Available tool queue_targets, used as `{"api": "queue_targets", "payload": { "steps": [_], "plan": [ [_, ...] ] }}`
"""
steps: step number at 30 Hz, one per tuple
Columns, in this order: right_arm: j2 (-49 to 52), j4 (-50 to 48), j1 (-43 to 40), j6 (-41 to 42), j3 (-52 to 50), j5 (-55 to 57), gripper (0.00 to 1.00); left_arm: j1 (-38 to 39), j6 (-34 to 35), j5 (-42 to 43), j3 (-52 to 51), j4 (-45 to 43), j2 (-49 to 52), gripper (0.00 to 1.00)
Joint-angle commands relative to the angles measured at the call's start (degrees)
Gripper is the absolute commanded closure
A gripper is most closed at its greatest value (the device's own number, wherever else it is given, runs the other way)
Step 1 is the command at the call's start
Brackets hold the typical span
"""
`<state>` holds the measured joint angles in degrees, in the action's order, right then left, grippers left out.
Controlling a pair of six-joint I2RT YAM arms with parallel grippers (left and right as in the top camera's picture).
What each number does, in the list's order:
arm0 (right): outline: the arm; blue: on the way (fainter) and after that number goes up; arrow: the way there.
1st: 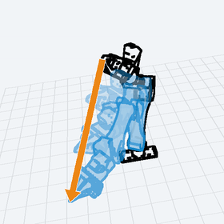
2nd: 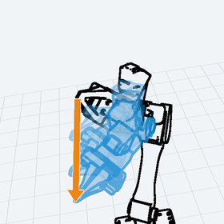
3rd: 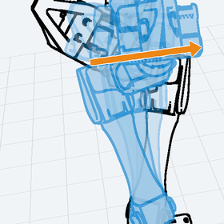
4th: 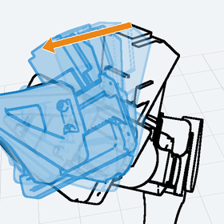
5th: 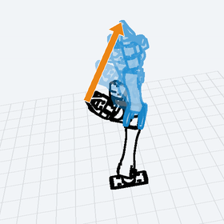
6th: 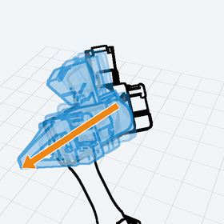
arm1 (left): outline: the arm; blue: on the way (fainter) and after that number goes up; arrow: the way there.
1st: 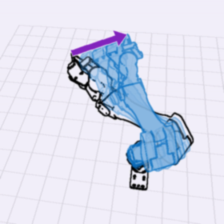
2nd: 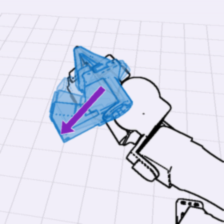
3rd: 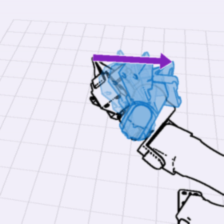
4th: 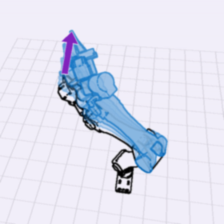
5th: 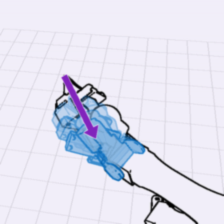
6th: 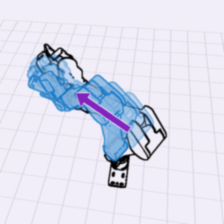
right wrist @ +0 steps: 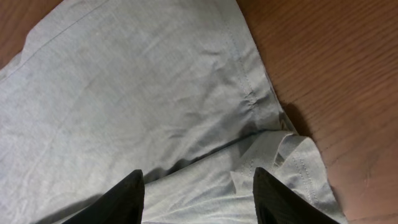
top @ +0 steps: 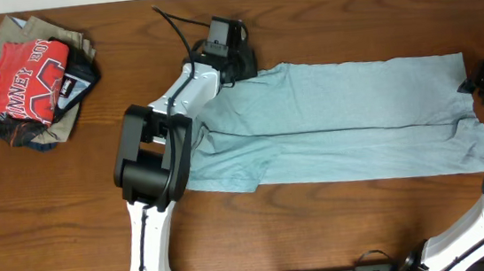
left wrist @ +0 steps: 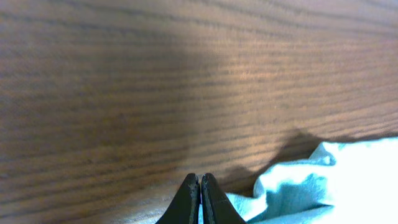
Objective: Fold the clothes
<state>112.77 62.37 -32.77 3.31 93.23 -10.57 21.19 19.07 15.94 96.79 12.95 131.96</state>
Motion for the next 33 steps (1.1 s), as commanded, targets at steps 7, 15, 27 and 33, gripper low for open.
{"api": "queue_targets", "payload": {
  "steps": [7, 15, 27, 33],
  "plan": [
    [-0.17, 0.00, 0.59, -0.83, 0.46, -0.42, 0.45, 0.61, -0.59, -0.55, 1.36, 4.61, -0.24, 0.57],
    [-0.17, 0.04, 0.59, -0.83, 0.46, -0.42, 0.45, 2.78, -0.59, -0.50, 0.39, 5.62, 0.92, 0.57],
    [-0.17, 0.22, 0.59, -0.83, 0.46, -0.44, 0.46, 4.92, -2.56, -10.49, -0.22, 7.76, 0.92, 0.91],
    [-0.17, 0.24, 0.59, -0.81, 0.46, -0.44, 0.46, 3.63, -2.54, -10.67, 0.20, 6.16, 0.74, 0.94]
  ]
}}
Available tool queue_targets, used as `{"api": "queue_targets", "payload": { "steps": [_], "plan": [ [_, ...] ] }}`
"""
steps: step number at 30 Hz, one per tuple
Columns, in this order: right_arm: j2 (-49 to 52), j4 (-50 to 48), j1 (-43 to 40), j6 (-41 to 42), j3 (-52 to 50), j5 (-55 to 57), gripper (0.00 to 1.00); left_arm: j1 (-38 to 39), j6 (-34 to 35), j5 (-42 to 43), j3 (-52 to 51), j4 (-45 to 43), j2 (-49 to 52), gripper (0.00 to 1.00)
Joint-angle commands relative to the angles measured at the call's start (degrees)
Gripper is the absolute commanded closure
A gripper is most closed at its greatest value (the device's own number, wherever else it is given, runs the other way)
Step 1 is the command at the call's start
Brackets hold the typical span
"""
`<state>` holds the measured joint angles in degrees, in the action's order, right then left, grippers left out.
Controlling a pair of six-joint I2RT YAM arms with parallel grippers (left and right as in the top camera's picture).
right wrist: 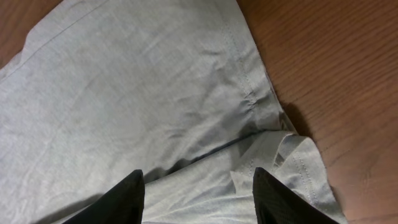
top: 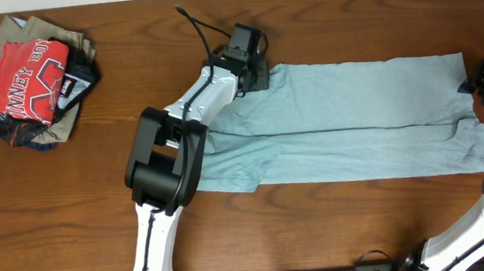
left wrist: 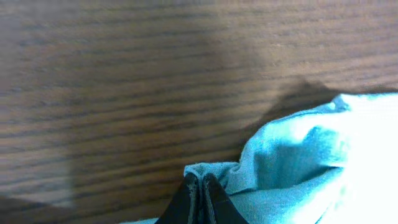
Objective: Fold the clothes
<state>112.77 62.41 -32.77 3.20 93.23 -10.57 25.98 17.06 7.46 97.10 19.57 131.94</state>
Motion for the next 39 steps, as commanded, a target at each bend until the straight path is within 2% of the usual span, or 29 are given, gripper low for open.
{"api": "queue_targets", "payload": {
  "steps": [1, 9, 16, 23, 28, 39],
  "plan": [
    [-0.17, 0.20, 0.59, -0.70, 0.46, -0.44, 0.46, -1.60, -0.52, -2.19, 0.31, -0.74, 0.50, 0.94],
    [-0.17, -0.72, 0.59, -0.72, 0.46, -0.42, 0.46, -4.07, -0.48, -2.14, 3.02, -3.58, -5.68, 0.94],
    [-0.15, -5.42, 0.59, -0.72, 0.46, -0.37, 0.47, -3.37, -0.50, -0.22, 2.99, 2.95, -6.91, 0.94],
    [-0.15, -16.94, 2.75, -0.74, 0.39, 0.17, 0.41, -3.26, -0.50, -0.20, 2.99, 6.10, -7.37, 0.94],
    [0.33, -25.57, 5.73, -0.70, 0.35, 5.29, 0.36, -3.48, -0.52, -0.26, 2.99, 5.68, -8.26, 0.94],
    [10.43, -38.16, 7.98, -0.04, 0.35, 10.60, 0.35, -4.09, -0.52, -0.68, 2.99, 5.68, -8.39, 0.94]
  ]
}}
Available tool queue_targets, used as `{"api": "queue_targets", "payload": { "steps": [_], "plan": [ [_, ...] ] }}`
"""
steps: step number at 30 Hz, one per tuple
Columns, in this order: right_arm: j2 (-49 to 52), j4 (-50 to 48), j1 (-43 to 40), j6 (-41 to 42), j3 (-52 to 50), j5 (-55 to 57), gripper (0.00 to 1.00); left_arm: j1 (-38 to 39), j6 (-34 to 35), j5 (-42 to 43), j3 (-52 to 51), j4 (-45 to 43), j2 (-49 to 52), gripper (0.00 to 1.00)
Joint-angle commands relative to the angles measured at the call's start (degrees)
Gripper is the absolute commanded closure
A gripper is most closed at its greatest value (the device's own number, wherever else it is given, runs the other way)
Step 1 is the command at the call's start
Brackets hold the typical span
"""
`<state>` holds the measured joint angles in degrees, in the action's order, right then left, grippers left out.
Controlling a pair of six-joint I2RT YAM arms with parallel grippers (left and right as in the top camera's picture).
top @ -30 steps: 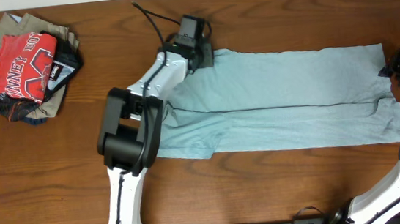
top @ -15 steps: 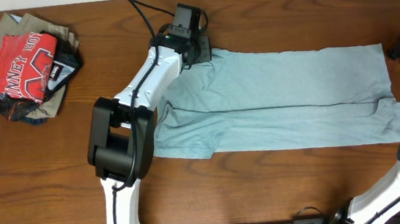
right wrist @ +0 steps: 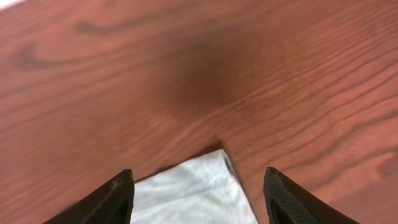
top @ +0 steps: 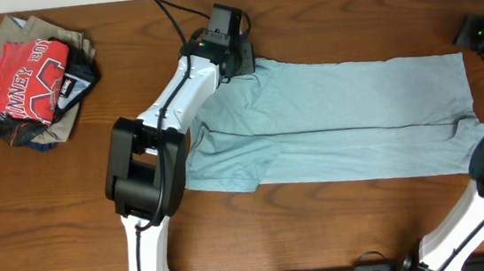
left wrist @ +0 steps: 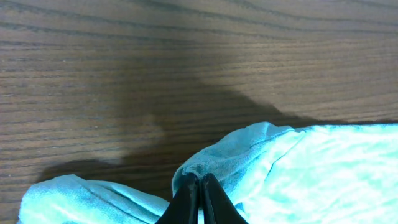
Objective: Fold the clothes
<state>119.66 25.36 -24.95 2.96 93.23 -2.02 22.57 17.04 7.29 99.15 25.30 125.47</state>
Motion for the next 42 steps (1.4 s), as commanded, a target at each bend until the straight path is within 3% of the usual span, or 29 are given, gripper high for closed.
{"api": "queue_targets", "payload": {
  "steps": [1, 13, 14, 17, 19, 29, 35, 42],
  "plan": [
    [4.48, -1.99, 0.11, 0.20, 0.35, 2.05, 0.35, -0.81, -0.48, -0.50, 0.94, -0.04, -1.92, 0.94],
    [13.00, -6.38, -0.20, 2.78, 0.35, 2.64, 0.38, -1.03, -0.50, -0.50, 0.94, -0.02, -1.92, 0.94],
    [13.46, -6.23, -0.17, 2.78, 0.35, 2.64, 0.42, -1.03, -0.50, -0.50, 0.94, -0.02, -1.92, 0.94],
    [13.86, -5.05, -0.17, 2.75, 0.35, 2.64, 0.82, -1.03, -0.50, -0.52, 0.94, -0.13, -1.92, 0.94],
    [13.35, -4.74, -0.33, 2.78, 0.42, 2.67, 0.98, -1.09, -0.52, -0.52, 0.94, -1.07, -1.92, 0.94],
    [5.07, -0.96, -2.62, 2.78, 0.55, 2.64, 0.99, -2.36, -0.55, -0.59, 0.96, -6.29, -6.62, 0.94],
    [-1.46, 8.37, -3.30, 1.99, 0.55, 2.71, 0.99, -3.65, -0.50, -1.40, 0.96, 4.66, -13.29, 0.94],
    [-5.09, 22.56, -4.63, 1.05, 0.52, 6.16, 0.99, -3.63, -0.22, -1.36, 0.94, 24.28, -18.75, 0.94]
  ]
}}
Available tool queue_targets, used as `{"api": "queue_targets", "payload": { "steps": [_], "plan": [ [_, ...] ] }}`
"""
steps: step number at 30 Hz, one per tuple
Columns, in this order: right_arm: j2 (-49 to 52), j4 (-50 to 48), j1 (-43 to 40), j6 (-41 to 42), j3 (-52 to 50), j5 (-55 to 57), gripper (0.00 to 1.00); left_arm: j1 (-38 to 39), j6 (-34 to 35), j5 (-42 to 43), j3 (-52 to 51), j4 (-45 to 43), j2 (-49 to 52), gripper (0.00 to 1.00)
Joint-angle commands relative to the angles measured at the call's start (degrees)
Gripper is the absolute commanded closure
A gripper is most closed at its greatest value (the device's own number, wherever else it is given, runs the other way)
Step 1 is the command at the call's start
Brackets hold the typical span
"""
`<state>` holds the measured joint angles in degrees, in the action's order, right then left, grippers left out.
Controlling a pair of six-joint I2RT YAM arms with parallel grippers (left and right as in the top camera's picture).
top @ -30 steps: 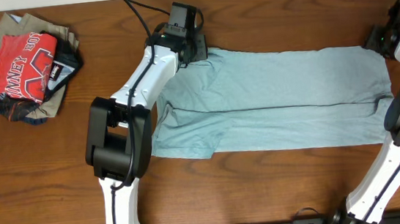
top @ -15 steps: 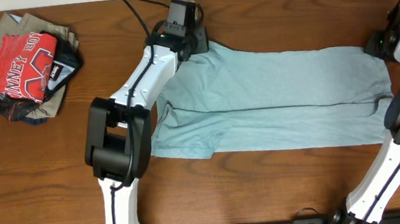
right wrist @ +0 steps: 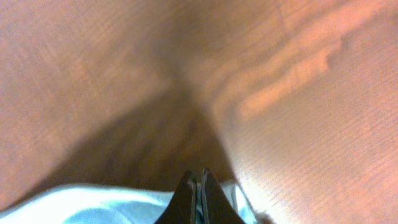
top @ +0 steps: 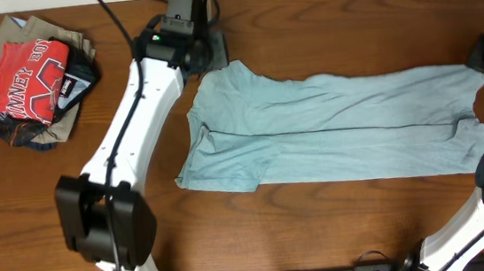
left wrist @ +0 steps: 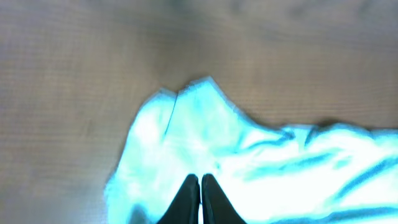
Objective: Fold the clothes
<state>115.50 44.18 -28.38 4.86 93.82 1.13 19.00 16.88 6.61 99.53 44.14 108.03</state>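
Observation:
A light blue shirt lies lengthwise across the wooden table, folded in a long band. My left gripper is at the shirt's far left corner, shut on it. In the blurred left wrist view the cloth spreads out beyond the closed fingertips. At the shirt's far right corner my right gripper is also shut. The right wrist view shows blue cloth pinched between its tips. The far edge runs taut between both grippers.
A pile of other clothes, with a red printed shirt on top, sits at the table's far left corner. The table's far edge lies just behind both grippers. Bare wood shows in front of the shirt.
My right gripper, then open past the shirt's far right corner, is now shut on that corner. My left gripper has moved left with its corner, and the far edge is drawn tight.
My left gripper was shut at the shirt's far left corner while the right hung open over the right hem. The left then sat slightly to the right, later back with cloth pinched. The right went beyond the far right corner, and now both hold the far edge.

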Motion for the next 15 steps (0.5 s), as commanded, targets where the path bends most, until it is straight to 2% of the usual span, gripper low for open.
{"api": "queue_targets", "payload": {
  "steps": [1, 4, 8, 9, 11, 12, 15],
  "plan": [
    [-1.03, 5.92, -1.42, -0.85, -0.07, 3.54, 0.99, -0.07, 0.26, -0.68, 0.57, 8.35, -1.49, 0.94],
    [-1.01, 10.67, -2.01, -0.87, -0.09, 3.58, 0.99, -0.07, 1.42, -0.68, 0.31, 13.88, -1.53, 0.94],
    [-1.03, 13.84, -2.05, -0.87, -0.09, 3.26, 0.98, 0.04, 1.40, -0.68, -1.51, 11.08, -1.27, 0.94],
    [-1.03, 14.19, -1.97, -0.85, -0.09, 2.93, 0.98, 0.04, 1.40, -0.68, -1.79, 9.81, -1.01, 0.91],
    [-1.03, 14.49, -1.79, -0.85, -0.09, 2.82, 0.98, 0.04, 1.40, -0.68, -2.19, 6.91, -0.07, 0.65],
    [-1.03, 14.64, -1.68, -0.85, -0.09, 2.71, 0.98, 0.04, 1.40, -0.68, -2.25, 5.66, 0.48, 0.58],
    [-1.03, 15.28, -1.31, -0.85, -0.09, 1.99, 0.98, 0.04, 1.42, -0.48, -2.25, 1.73, 3.32, 0.54]
  ]
}}
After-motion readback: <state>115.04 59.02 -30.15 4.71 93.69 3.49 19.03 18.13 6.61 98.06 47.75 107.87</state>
